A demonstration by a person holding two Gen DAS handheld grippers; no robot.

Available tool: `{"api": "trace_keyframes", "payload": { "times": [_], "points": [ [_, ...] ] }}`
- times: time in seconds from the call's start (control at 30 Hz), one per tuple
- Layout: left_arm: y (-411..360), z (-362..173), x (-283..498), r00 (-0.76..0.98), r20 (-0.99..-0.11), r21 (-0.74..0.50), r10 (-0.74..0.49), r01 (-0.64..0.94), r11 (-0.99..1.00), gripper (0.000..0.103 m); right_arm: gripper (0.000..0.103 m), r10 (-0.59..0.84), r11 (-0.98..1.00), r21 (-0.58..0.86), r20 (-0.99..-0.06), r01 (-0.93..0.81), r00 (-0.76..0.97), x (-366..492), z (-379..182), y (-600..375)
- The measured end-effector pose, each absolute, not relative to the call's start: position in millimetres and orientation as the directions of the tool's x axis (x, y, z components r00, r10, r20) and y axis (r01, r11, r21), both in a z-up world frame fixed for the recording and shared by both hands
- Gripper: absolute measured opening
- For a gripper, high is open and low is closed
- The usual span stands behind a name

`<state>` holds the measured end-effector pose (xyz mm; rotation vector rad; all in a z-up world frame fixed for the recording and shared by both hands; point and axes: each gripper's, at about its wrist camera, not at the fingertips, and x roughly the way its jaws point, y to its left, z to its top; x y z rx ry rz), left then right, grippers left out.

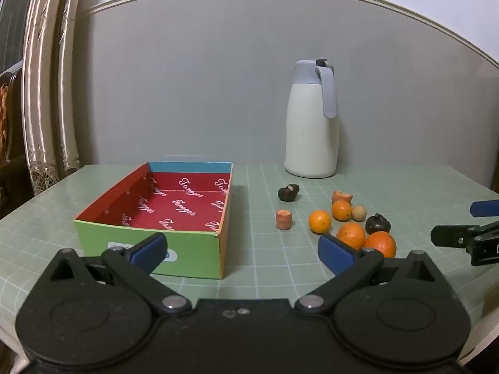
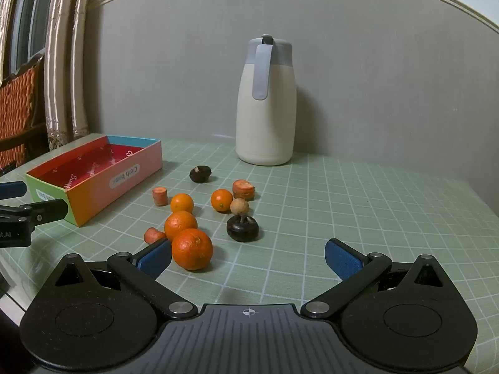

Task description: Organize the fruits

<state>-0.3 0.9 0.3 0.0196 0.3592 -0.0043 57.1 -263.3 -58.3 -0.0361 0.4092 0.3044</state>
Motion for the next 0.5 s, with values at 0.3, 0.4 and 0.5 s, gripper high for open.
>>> {"api": "trace_keyframes", "payload": {
  "times": [0.3,0.4,0.5],
  "points": [
    [0.7,-1.3,0.0,0.934,-0.357,0.029,0.005,0.006,1.000,0.097,0.103,0.284,0.955,0.037,-0.397,-0.294,0.873,63.2,-59.0,-266.3],
    [1.3,-1.3,-0.7,0.935,-0.355,0.029,0.006,0.005,1.000,0.097,0.103,0.284,0.954,0.024,-0.391,-0.299,0.876,57.1,-58.2,-263.5],
    [-0.5,-3.0,-0.2,0.935,-0.355,0.030,0.006,0.005,1.000,0.097,0.103,0.284,0.954,0.024,-0.389,-0.298,0.876,56.3,-57.9,-263.5]
  ]
}}
